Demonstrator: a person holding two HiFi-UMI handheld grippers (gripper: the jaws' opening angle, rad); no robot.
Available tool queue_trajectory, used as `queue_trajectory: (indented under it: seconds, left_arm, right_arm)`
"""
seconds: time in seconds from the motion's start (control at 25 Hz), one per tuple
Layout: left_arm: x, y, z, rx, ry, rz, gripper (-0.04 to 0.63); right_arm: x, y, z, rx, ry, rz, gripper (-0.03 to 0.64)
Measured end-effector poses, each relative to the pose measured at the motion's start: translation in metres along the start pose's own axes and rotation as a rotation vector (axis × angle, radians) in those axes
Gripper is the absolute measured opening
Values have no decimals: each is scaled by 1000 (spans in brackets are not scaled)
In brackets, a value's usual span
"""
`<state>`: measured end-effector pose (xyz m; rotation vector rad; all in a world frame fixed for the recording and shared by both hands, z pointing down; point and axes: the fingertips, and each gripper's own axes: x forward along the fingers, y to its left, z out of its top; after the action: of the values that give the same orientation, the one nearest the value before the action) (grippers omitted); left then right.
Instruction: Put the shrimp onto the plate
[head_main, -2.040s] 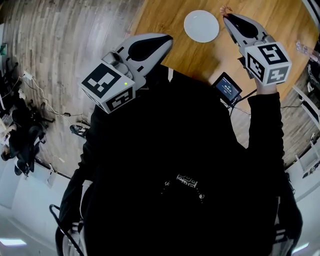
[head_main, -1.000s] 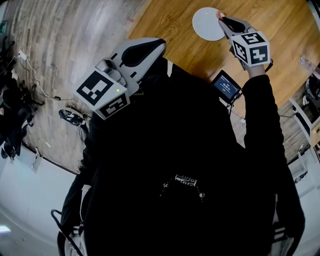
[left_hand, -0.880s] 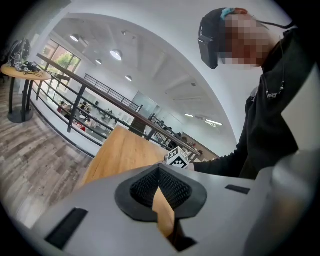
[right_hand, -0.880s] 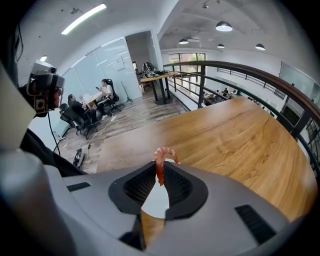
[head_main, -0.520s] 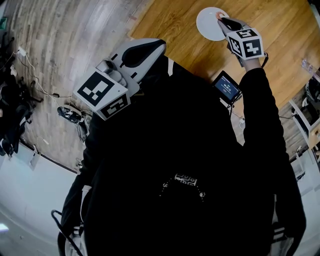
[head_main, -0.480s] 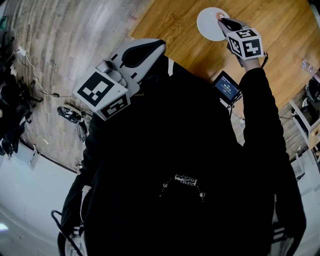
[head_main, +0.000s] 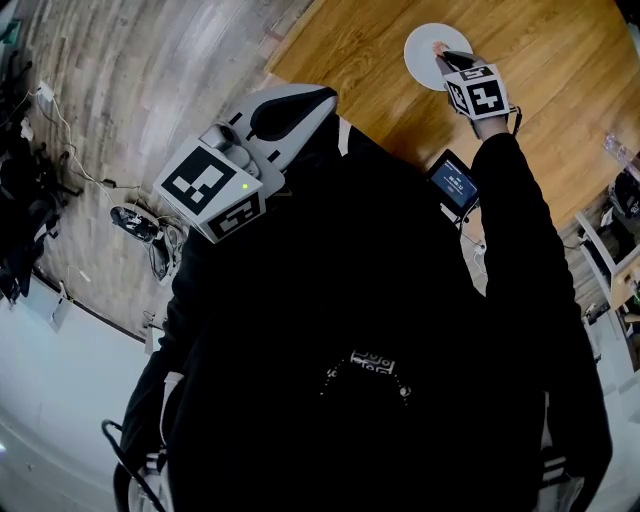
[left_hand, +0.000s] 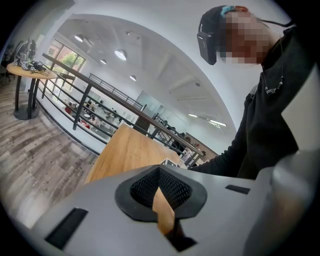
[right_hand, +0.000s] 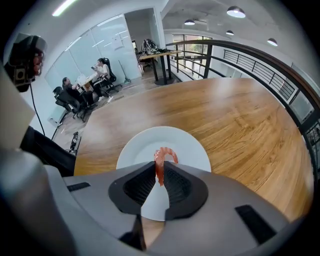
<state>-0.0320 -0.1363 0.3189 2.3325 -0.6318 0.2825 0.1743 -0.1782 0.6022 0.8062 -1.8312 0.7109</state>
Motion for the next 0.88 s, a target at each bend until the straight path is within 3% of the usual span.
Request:
queue_trajectory:
  seconds: [0.56,0.88]
  left_arm:
    - [0,0,-2,2,4,5,6]
    - [0,0,-2,9,3,3,6]
  right_arm:
    - [9,4,-1,-35,32,-7,65]
    - [6,3,8,-27,-14,-14,137]
